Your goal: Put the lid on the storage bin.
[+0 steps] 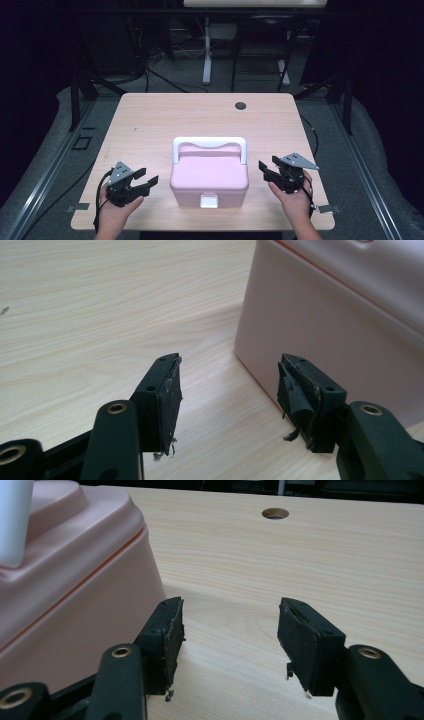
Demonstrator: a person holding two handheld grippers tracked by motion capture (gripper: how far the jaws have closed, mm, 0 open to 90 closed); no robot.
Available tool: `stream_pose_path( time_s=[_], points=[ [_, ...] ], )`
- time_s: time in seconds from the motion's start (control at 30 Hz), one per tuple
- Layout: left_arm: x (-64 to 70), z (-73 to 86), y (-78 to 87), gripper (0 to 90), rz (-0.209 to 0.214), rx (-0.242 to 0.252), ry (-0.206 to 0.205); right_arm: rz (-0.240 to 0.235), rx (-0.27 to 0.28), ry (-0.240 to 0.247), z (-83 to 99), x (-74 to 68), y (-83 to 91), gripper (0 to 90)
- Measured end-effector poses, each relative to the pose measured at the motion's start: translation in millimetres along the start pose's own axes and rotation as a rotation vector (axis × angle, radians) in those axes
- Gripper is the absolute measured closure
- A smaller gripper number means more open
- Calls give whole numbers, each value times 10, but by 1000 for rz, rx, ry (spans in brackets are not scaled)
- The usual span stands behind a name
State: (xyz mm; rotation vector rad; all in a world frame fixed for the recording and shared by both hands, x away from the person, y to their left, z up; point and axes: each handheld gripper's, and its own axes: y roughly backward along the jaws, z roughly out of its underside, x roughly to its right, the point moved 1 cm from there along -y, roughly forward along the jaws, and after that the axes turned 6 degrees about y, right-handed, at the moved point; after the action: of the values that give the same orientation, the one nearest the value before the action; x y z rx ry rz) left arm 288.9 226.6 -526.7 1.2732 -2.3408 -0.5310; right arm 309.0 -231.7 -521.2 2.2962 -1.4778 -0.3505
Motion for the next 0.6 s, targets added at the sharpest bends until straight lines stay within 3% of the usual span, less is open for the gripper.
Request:
stream_pose_path(
  time_s=[0.37, 0.6],
  points=[
    [-13, 52, -84, 424, 9, -16, -11, 12, 14, 70, 36, -27, -27, 436],
    [-18, 52, -119, 430, 37, -11, -14, 6, -16, 23, 85, -13, -50, 424]
  ],
)
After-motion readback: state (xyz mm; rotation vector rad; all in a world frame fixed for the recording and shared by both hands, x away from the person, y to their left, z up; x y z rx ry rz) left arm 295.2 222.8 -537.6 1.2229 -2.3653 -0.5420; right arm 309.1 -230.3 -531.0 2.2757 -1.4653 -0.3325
